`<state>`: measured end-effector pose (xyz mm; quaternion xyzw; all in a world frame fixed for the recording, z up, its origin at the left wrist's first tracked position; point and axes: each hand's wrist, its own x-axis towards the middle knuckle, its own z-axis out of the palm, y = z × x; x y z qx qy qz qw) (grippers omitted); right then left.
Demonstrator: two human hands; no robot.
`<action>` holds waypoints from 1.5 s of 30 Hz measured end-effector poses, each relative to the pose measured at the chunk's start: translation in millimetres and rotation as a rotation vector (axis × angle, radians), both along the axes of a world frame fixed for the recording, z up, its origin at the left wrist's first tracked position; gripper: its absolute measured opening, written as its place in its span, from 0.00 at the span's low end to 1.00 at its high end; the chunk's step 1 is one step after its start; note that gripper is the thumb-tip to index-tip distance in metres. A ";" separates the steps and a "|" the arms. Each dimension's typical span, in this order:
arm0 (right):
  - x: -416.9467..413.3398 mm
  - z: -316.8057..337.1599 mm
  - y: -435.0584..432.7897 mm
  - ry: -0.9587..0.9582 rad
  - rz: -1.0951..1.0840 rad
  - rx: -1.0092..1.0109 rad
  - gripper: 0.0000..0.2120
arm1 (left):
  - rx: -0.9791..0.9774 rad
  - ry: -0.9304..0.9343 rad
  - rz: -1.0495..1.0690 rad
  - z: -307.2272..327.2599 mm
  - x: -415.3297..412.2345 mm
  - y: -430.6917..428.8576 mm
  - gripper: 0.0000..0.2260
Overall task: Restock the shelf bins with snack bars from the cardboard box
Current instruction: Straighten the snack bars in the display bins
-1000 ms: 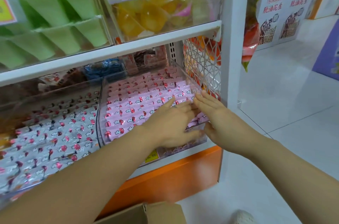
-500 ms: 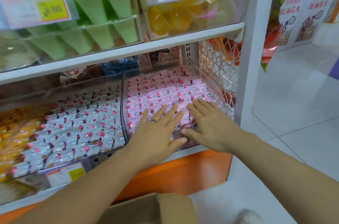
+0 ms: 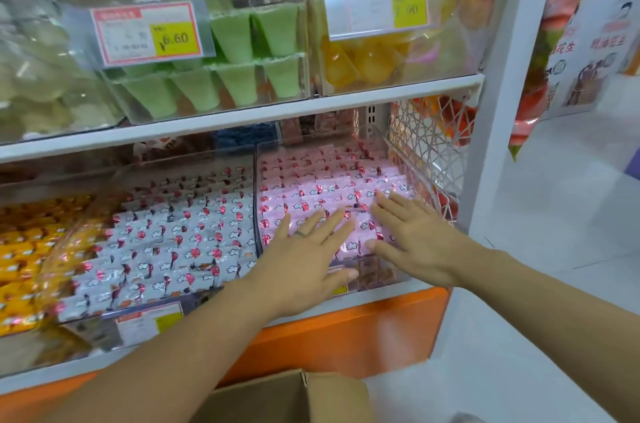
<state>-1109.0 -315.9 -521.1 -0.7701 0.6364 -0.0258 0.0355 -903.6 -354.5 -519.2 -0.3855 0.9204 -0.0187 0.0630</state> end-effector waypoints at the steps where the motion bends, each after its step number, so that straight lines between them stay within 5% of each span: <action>1: 3.0 -2.7 -8.3 0.010 -0.013 0.048 0.36 | -0.002 -0.023 0.007 -3.4 0.3 -2.9 0.32; 13: -6.1 7.7 -18.7 -0.077 0.002 0.058 0.33 | -0.020 0.040 0.061 -3.0 -10.9 -11.5 0.30; 18: 1.5 -1.0 22.6 0.032 0.029 0.002 0.47 | -0.100 0.020 -0.035 -8.0 -13.7 -0.4 0.32; 23: 0.0 -16.5 12.0 0.025 0.003 0.054 0.39 | -0.149 -0.083 -0.034 -10.5 -18.8 -4.9 0.33; 30: -11.1 -22.7 26.5 0.049 0.120 0.018 0.44 | -0.096 -0.089 -0.095 -9.0 -7.7 -2.5 0.35; 41: 12.8 -29.6 19.4 0.089 0.041 -0.075 0.42 | -0.208 0.106 0.137 -24.9 3.8 25.6 0.33; 45: 12.5 -25.2 15.3 0.008 -0.002 -0.022 0.46 | -0.004 0.077 0.184 -26.4 -5.6 23.5 0.39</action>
